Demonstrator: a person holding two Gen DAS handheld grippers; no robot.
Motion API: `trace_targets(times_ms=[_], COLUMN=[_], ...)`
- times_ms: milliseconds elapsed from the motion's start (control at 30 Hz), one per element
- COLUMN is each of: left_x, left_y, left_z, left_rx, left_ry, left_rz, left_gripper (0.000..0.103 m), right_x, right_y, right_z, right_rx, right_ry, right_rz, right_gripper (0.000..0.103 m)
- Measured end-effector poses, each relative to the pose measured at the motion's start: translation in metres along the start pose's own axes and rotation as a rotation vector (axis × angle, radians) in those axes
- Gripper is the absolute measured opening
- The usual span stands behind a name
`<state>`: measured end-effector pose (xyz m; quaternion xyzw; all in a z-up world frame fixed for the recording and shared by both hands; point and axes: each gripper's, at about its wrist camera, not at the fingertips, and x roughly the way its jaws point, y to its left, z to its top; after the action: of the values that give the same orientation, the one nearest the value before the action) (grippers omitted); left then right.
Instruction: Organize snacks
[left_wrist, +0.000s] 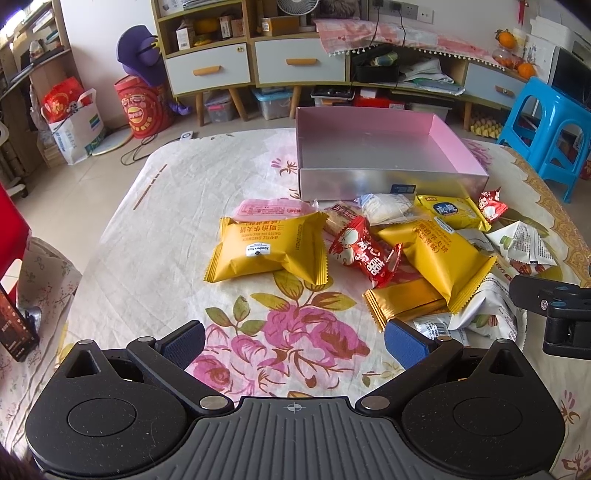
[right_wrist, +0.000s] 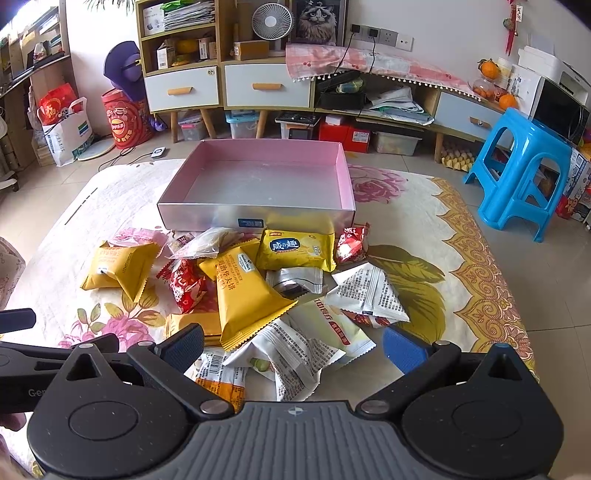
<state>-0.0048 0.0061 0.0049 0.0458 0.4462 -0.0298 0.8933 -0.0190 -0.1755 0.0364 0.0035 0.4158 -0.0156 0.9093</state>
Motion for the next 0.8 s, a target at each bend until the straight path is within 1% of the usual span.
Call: trace_targets(times_ms=[800], left_x=[0.0007], left_y=[-0.0008], left_z=[-0.0014], left_rx=[-0.004], left_ry=[0.004], left_rz=[-0.001], left_gripper=[0.103], right_x=[0.0007], right_y=[0.0000], right_z=[-0.0008], right_rx=[0.005], right_ry=[-0.003], right_rz=[-0.001], right_gripper=[0.095])
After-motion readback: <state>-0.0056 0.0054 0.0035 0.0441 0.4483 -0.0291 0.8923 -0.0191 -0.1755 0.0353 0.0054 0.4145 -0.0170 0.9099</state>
